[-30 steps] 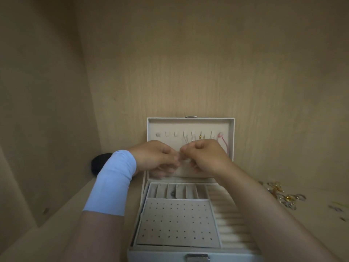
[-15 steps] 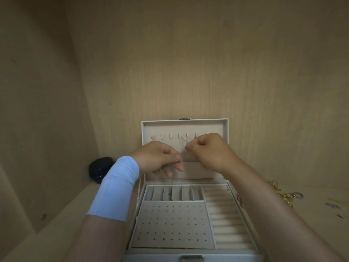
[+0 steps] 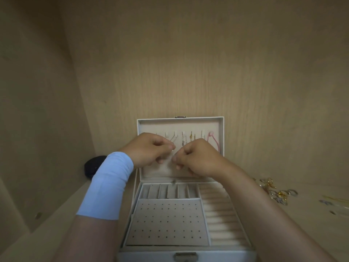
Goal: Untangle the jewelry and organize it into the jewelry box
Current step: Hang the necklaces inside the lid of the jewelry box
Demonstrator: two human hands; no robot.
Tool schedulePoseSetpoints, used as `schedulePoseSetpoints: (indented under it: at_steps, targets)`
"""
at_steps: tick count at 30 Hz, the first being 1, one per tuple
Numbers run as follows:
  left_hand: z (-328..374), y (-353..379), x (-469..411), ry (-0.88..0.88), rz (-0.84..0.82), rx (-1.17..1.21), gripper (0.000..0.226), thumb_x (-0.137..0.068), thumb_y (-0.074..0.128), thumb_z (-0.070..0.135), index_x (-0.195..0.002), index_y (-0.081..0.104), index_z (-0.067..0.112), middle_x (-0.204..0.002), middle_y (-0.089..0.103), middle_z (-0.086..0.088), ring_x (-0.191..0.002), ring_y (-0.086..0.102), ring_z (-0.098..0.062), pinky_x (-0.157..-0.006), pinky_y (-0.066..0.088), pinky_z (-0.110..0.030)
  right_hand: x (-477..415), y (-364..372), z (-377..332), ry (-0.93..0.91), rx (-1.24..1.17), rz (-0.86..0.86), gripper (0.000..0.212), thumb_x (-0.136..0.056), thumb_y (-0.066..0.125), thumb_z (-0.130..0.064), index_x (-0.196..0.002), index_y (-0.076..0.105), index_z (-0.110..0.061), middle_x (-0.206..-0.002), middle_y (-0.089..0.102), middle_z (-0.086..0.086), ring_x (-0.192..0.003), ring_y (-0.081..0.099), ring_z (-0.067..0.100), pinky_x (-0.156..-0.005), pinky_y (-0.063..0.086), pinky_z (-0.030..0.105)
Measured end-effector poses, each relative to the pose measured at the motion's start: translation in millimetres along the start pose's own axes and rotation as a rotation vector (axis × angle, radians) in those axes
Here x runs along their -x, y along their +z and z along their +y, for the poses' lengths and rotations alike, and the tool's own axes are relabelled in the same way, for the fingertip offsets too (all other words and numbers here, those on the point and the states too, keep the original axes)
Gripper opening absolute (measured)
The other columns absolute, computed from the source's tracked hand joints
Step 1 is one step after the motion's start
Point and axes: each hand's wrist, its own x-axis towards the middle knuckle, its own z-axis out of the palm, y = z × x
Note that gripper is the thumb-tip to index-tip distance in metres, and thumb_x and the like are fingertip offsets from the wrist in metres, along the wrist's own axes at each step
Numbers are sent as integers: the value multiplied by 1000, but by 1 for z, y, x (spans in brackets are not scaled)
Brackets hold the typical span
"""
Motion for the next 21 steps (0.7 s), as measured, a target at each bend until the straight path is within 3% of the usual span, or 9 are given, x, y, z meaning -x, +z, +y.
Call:
schedulePoseSetpoints:
  at_steps: [3,5,8,12,15,17,19,21]
  targets:
    - [-10,2,-5,-42,2,-162,18,-94,59,29,-107,72,28,-99,75,-3,-80,70,-14,-77,50,-23,-3,-8,-2,-39,44,91,21,-92,70,-24,-77,77,-11,-74,76,4,-43,54,4,-58,48,24]
    - [-12,5,-7,-74,-27,-245,18,-94,59,31,-108,70,30,-100,74,1,-79,70,-13,-83,52,-26,-4,-11,-3,-64,25,142,19,-92,69,-24,-78,77,-14,-71,75,-1,-44,56,4,-63,39,16]
    - [-10,10,-7,-103,-72,-322,21,-94,57,31,-111,69,30,-107,69,9,-80,64,-13,-82,50,-27,-7,-12,-6,-75,-34,224,16,-93,68,-20,-83,77,-12,-76,76,1,-50,63,12,-49,45,18]
    - [-8,18,-11,-125,-93,-434,19,-90,57,30,-97,73,23,-103,70,3,-93,65,-19,-89,52,-31,-9,-7,-8,-84,-140,279,14,-94,68,-17,-85,77,-11,-79,77,-2,-53,67,15,-47,48,21]
    - [-7,18,-11,-131,-115,-445,15,-89,60,30,-95,72,22,-100,69,5,-93,64,-17,-85,51,-29,-13,-3,-4,-103,-129,303,13,-93,70,-18,-84,78,-13,-80,77,-2,-53,68,17,-47,48,23]
    - [-8,15,-11,-124,-114,-430,13,-88,63,32,-94,72,24,-99,68,7,-92,63,-15,-84,50,-28,-15,-1,0,-119,-87,308,13,-91,71,-22,-81,78,-19,-80,77,-2,-52,68,15,-59,55,29]
    - [-9,13,-10,-120,-115,-422,13,-88,64,32,-95,72,24,-98,68,7,-92,63,-14,-80,48,-26,-19,2,5,-142,5,283,15,-91,70,-25,-79,78,-22,-80,77,-4,-51,67,13,-81,59,40]
    - [-9,13,-11,-113,-114,-415,14,-88,65,31,-96,72,23,-99,68,6,-93,63,-15,-78,47,-26,-18,4,8,-133,141,221,14,-92,69,-24,-82,79,-23,-83,76,-10,-55,64,8,-82,57,24]
